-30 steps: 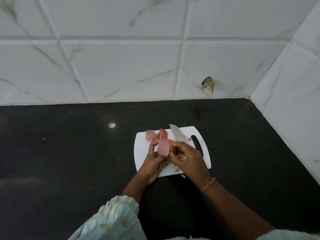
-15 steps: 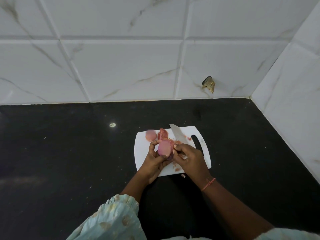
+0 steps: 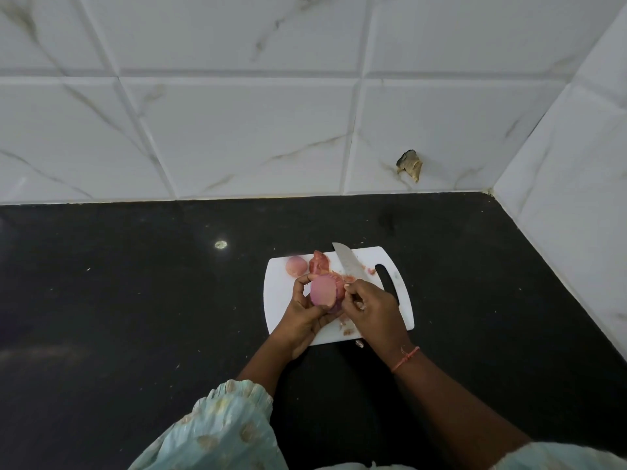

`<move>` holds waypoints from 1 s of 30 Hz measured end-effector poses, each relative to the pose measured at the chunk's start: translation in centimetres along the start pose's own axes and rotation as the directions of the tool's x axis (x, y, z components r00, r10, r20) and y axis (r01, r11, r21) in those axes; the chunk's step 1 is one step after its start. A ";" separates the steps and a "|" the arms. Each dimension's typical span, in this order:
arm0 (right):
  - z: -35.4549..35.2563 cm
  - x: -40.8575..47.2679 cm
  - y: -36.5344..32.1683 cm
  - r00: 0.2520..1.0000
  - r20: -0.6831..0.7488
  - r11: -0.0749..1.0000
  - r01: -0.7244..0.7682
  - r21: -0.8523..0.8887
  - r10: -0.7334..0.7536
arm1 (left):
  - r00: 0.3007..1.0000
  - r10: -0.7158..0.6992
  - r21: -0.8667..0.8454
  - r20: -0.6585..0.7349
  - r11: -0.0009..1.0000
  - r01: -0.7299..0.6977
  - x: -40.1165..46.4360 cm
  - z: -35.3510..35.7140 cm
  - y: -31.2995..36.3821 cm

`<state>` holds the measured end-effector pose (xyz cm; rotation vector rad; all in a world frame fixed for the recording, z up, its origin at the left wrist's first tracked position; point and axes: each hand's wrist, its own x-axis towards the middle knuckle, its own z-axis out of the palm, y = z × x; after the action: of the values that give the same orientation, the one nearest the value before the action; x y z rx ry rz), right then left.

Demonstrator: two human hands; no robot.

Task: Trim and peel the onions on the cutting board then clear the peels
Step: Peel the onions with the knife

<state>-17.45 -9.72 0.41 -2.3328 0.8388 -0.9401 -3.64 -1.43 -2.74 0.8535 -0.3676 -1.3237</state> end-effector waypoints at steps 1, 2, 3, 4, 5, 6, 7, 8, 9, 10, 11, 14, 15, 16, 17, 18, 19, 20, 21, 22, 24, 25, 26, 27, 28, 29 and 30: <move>0.0 0.0 0.1 1.000 0.011 1.000 -0.012 0.005 0.012 | 1.000 0.002 -0.007 -0.001 1.000 -0.002 0.0 0.0 0.0; 0.0 0.1 0.1 0.999 0.025 0.999 -0.026 0.032 0.025 | 1.000 0.004 -0.015 -0.002 1.000 -0.004 0.0 -0.1 0.1; -0.1 0.2 -0.1 0.997 0.055 0.996 -0.051 0.076 0.047 | 1.000 0.006 -0.021 -0.003 1.000 -0.006 0.0 -0.1 0.1; -0.4 0.4 -0.1 0.993 0.097 0.989 -0.076 0.129 0.063 | 1.000 0.005 -0.022 -0.006 1.000 -0.005 -0.1 -0.1 0.2; -0.8 0.6 -0.4 0.988 0.138 0.982 -0.090 0.165 0.068 | 1.000 0.000 -0.012 -0.013 1.000 0.000 -0.1 -0.1 0.2; -1.3 1.1 -0.5 0.983 0.174 0.975 -0.096 0.198 0.062 | 1.000 -0.006 0.007 -0.019 1.000 0.006 -0.1 0.1 0.3; -2.0 1.6 -0.8 0.975 0.213 0.967 -0.110 0.231 0.060 | 0.999 -0.012 0.035 -0.030 0.999 0.013 -0.1 0.2 0.2; -2.6 2.1 -0.8 0.962 0.265 0.956 -0.132 0.263 0.059 | 0.999 -0.017 0.061 -0.044 0.998 0.020 0.0 0.4 0.3; -3.0 2.5 -0.8 0.942 0.329 0.947 -0.157 0.280 0.059 | 0.998 -0.024 0.086 -0.061 0.996 0.030 0.0 0.5 0.3; -3.4 2.8 -0.9 0.917 0.393 0.944 -0.183 0.274 0.063 | 0.997 -0.031 0.111 -0.076 0.993 0.039 0.1 0.6 0.3; -3.6 3.0 -0.9 0.888 0.454 0.946 -0.208 0.251 0.075 | 0.996 -0.039 0.141 -0.085 0.989 0.051 0.1 0.7 0.3; -3.3 3.1 -0.9 0.822 0.558 0.943 -0.263 0.202 0.110 | 0.991 -0.079 0.191 -0.109 0.977 0.099 0.3 0.5 0.3; -3.0 3.0 -0.9 0.826 0.552 0.936 -0.274 0.219 0.113 | 0.989 -0.083 0.199 -0.122 0.974 0.106 0.2 0.5 0.4; -2.8 2.9 -1.0 0.839 0.531 0.928 -0.283 0.242 0.117 | 0.986 -0.086 0.199 -0.141 0.973 0.114 0.2 0.4 0.5; -2.5 2.7 -1.2 0.857 0.501 0.921 -0.286 0.266 0.122 | 0.984 -0.096 0.186 -0.151 0.975 0.123 0.2 0.4 0.6; -2.2 2.4 -1.3 0.875 0.466 0.915 -0.287 0.285 0.129 | 0.983 -0.102 0.175 -0.153 0.976 0.128 0.2 0.4 0.7; -1.9 2.1 -1.4 0.889 0.438 0.909 -0.287 0.303 0.135 | 0.983 -0.102 0.167 -0.153 0.978 0.127 0.2 0.4 0.8; -1.8 1.9 -1.4 0.897 0.420 0.907 -0.284 0.312 0.136 | 0.984 -0.104 0.159 -0.148 0.979 0.127 0.2 0.5 0.9; -1.6 1.7 -1.4 0.902 0.412 0.910 -0.273 0.312 0.129 | 0.985 -0.110 0.147 -0.130 0.981 0.129 0.0 0.7 1.0; -1.5 1.5 -1.3 0.904 0.409 0.917 -0.261 0.302 0.123 | 0.987 -0.114 0.139 -0.112 0.982 0.129 -0.1 0.9 1.1; -1.5 1.4 -1.2 0.905 0.408 0.923 -0.254 0.289 0.122 | 0.988 -0.115 0.135 -0.102 0.982 0.128 0.0 1.0 1.0; -1.5 1.3 -1.2 0.906 0.404 0.921 -0.255 0.294 0.122 | 0.988 -0.114 0.135 -0.107 0.983 0.128 0.0 0.9 1.0; -1.4 1.3 -1.2 0.909 0.399 0.921 -0.254 0.297 0.122 | 0.988 -0.111 0.135 -0.109 0.983 0.125 0.1 0.9 0.9; -1.4 1.3 -1.2 0.912 0.393 0.921 -0.249 0.299 0.119 | 0.989 -0.110 0.134 -0.104 0.983 0.123 0.1 0.9 0.9; -1.3 1.2 -1.1 0.915 0.387 0.924 -0.242 0.295 0.116 | 0.989 -0.111 0.127 -0.096 0.984 0.123 0.2 1.0 0.9; -1.2 1.2 -1.0 0.917 0.383 0.927 -0.235 0.291 0.112 | 0.990 -0.112 0.119 -0.089 0.985 0.123 0.1 1.0 0.9; -1.1 1.1 -0.9 0.918 0.382 0.930 -0.227 0.288 0.106 | 0.990 -0.112 0.111 -0.084 0.986 0.121 0.1 1.1 0.8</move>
<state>-17.30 -10.10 2.24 -2.0177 0.6607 -0.5051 -3.76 -1.91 -1.49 1.0336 -0.3404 -1.3834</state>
